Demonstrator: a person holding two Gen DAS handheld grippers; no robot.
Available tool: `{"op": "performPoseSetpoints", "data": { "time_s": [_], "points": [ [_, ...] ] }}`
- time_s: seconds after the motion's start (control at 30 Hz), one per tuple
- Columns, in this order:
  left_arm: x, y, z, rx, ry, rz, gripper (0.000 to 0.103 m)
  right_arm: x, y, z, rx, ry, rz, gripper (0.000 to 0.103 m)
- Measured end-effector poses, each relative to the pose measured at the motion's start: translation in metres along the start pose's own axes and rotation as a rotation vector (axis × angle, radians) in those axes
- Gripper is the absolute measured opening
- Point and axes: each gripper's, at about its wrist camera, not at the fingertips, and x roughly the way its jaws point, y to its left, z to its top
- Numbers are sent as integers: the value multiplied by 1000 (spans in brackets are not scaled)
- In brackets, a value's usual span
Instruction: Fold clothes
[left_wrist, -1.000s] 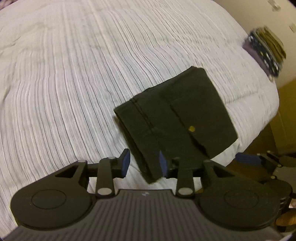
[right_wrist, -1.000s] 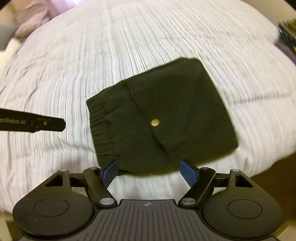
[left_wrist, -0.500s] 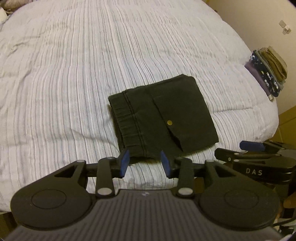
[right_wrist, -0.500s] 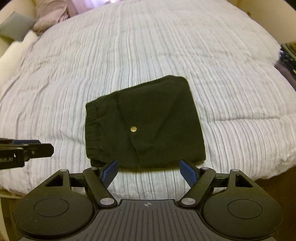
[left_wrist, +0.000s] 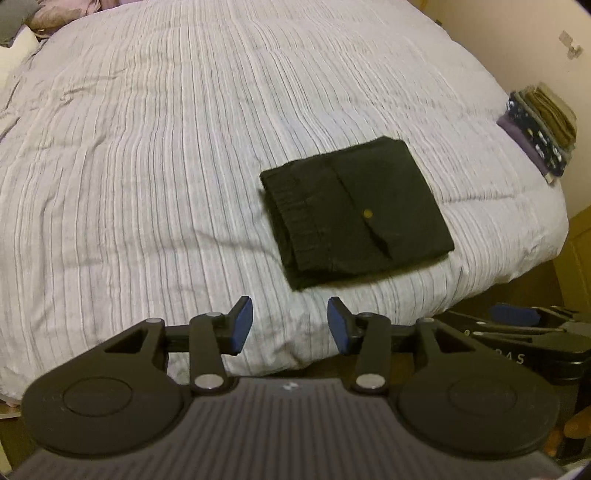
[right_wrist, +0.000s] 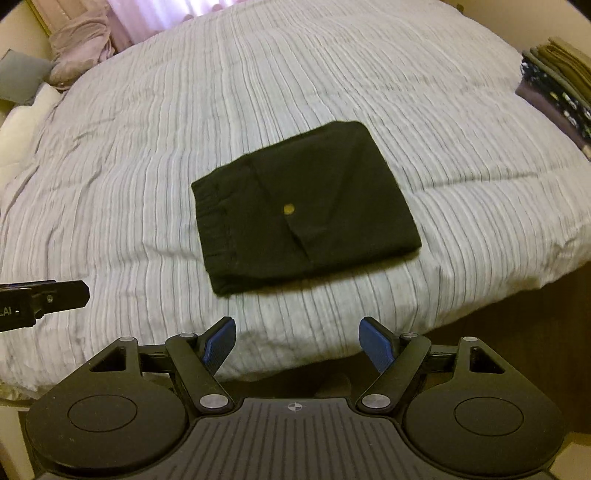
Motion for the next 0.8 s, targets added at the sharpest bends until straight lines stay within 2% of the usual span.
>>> {"op": "performPoseSetpoints", "data": {
  "time_s": [0.23,0.37,0.6,0.8],
  "points": [
    [-9,-1,-15,35,-8,11,40,-17,7,-28,18,-22,-30,77],
    [-10,-8,-16,32,-7,11,40,-21,4,-31,10,-10,-40,77],
    [-1,-25,-1,-30,-22,46,41,-17,-9,-8,-49,-22,-27,77],
    [17,-60,24,-126,-33,91,41,-6,-38,33,-180,-22,1,77]
  ]
}}
